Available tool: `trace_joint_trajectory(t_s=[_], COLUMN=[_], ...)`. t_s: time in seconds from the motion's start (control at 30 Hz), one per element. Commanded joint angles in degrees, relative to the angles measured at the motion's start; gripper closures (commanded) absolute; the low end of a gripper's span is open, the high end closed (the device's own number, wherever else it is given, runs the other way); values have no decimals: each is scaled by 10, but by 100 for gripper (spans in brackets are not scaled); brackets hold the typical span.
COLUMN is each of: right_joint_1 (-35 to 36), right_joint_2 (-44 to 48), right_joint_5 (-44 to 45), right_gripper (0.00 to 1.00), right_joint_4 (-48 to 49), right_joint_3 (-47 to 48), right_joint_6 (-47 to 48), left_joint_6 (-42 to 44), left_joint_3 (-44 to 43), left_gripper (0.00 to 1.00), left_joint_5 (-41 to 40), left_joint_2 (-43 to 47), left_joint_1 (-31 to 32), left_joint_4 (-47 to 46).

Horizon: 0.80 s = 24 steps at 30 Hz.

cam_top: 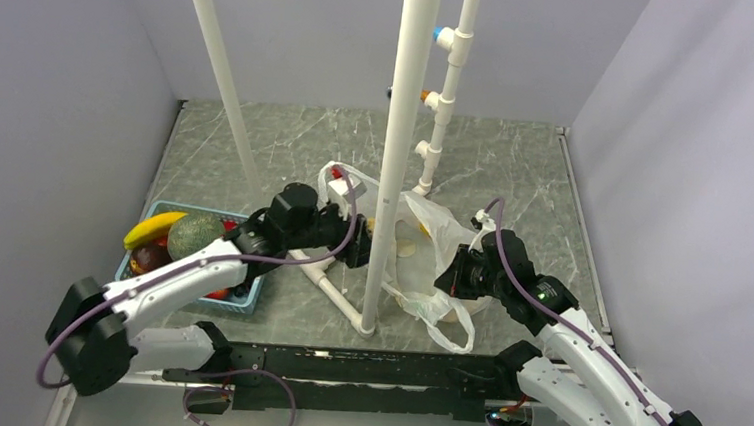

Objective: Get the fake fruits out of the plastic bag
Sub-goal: Take out the fake fruit from the plastic bag, then place the fake fruit in the bin.

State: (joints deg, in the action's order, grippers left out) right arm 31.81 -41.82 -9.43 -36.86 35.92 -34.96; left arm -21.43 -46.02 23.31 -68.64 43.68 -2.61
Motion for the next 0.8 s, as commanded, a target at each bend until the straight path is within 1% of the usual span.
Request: trace_joint_trajectory(t_s=[0.0, 0.03, 0.1, 0.13, 0.23, 0.3, 0.33, 0.43, 0.5, 0.63, 0.77], right_joint_1=[1, 2, 2, 1, 2, 2, 1, 2, 2, 1, 1], right_joint_2=[6, 6, 4, 2, -3, -4, -5, -6, -4, -1, -2], right_joint_5=[7, 7, 6, 6, 3, 1, 0, -1, -1, -4, -3], right_gripper=[100, 100, 100, 100, 100, 100, 100, 100, 100, 100, 100], right_joint_4=[15, 16, 17, 17, 18, 19, 20, 19, 18, 21, 19], right_joint_3=[10, 9, 9, 9, 10, 9, 8, 9, 10, 8, 11], right_joint_6=[7, 9, 11, 11, 13, 15, 15, 16, 15, 14, 14], left_joint_6=[39, 48, 52, 48, 19, 2, -1, -2, 5, 40, 95], left_joint_3=[0, -5, -20, -32, -54, -64, -66, -81, -89, -96, -91], left_gripper=[67, 66, 65, 64, 57, 53, 52, 53, 55, 57, 58], left_joint_5=[-104, -146, -226, -278, -411, -487, -507, -536, -552, -561, -526], left_joint_2=[108, 138, 186, 207, 263, 281, 283, 260, 240, 207, 180], left_joint_1=[-5, -5, -7, -8, -12, -17, -22, -49, -66, -107, -172], left_joint_4=[142, 206, 298, 342, 443, 489, 503, 547, 555, 526, 490])
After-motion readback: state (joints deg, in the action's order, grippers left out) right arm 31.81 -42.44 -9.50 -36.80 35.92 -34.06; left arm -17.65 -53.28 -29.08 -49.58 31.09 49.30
